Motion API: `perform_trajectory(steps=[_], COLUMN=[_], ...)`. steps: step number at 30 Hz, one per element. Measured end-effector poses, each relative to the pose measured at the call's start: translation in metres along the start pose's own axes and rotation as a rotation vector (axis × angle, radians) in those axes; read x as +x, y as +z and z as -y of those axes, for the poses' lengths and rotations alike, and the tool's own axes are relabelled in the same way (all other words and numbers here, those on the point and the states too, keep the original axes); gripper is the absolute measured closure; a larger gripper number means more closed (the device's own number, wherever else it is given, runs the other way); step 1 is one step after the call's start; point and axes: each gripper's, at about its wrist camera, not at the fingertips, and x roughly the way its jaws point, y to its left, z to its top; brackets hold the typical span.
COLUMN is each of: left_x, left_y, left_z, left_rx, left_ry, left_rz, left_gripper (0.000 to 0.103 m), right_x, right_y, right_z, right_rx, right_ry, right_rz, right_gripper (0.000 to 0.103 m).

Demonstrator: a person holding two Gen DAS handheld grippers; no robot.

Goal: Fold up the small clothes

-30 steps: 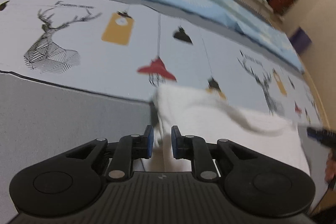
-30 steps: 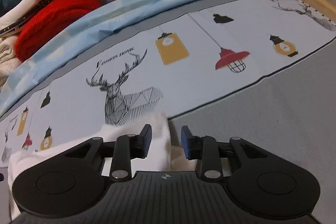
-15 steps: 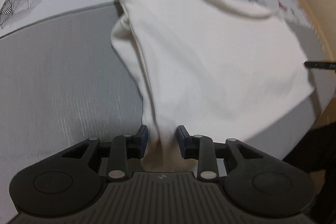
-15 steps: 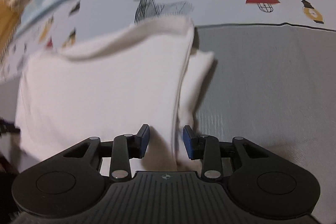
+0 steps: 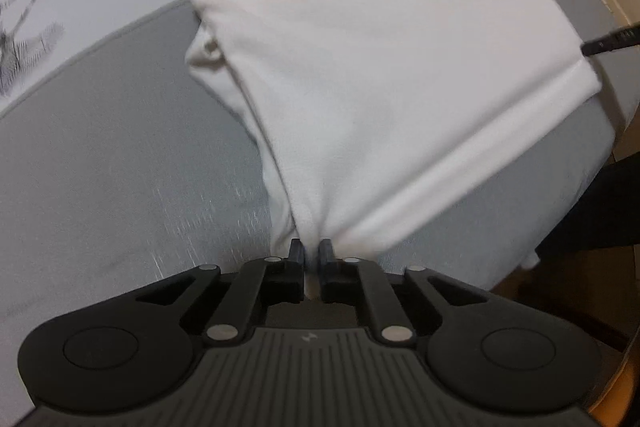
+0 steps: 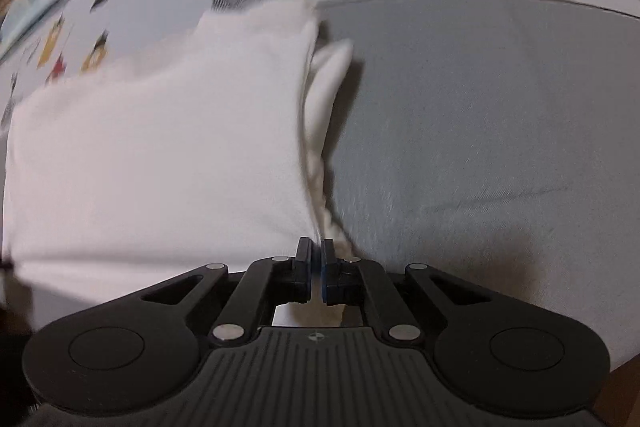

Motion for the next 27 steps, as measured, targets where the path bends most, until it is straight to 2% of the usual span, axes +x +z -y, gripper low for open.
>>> perform_trajectory(steps=[2, 3, 4, 7, 9, 11, 14, 17, 21, 25, 26, 27], left_x=[-0.014, -0.019, -0.020, -0.014, -0.010, -0.003, 0.006, 0.026, 0.044, 0.049, 0.050, 0.051], left_y=[0.005, 0.007, 0.011, 0.020, 0.026, 0.032, 0.034, 0.040, 0.046, 0.053, 0.056, 0.059], left_z=[-0.009, -0.016, -0.020, -0.030, -0.040, -0.049, -0.060, -0.069, -0.071, -0.069, -0.067, -0.065], left_rx=[-0.047, -0.080, -0.110, -0.173, -0.234, -0.327, -0.459, -0.550, -0.582, -0.588, -0.575, -0.553], left_ry=[-0.005, -0.013, -0.025, -0.004, 0.000, -0.049, -0.133, -0.196, -0.195, -0.212, -0.198, -0.180], left_rz=[0.063, 0.092, 0.104, 0.094, 0.104, 0.135, 0.189, 0.167, 0.135, 0.164, 0.167, 0.169], left_gripper=[0.080, 0.077, 0.074, 0.072, 0.070, 0.061, 0.054, 0.053, 0.053, 0.056, 0.071, 0.079], right_x=[-0.012, -0.016, -0.018, -0.017, -0.012, -0.008, -0.006, -0.009, -0.011, -0.010, -0.009, -0.008], right_y=[0.009, 0.012, 0.013, 0.016, 0.017, 0.018, 0.021, 0.021, 0.026, 0.030, 0.032, 0.034], right_z=[0.002, 0.003, 0.002, -0.005, -0.013, -0.022, -0.028, -0.029, -0.029, -0.029, -0.030, -0.031], right_rx=[0.044, 0.052, 0.057, 0.052, 0.014, -0.028, -0.028, -0.017, -0.005, 0.012, 0.016, 0.021], right_ry=[-0.068, -0.105, -0.110, -0.043, -0.042, -0.066, -0.062, -0.057, -0.065, -0.074, -0.084, -0.094], right_rz=[0.085, 0.121, 0.143, 0.151, 0.136, 0.130, 0.132, 0.140, 0.147, 0.150, 0.148, 0.147], right_gripper=[0.088, 0.079, 0.075, 0.072, 0.069, 0.066, 0.066, 0.066, 0.066, 0.066, 0.066, 0.066])
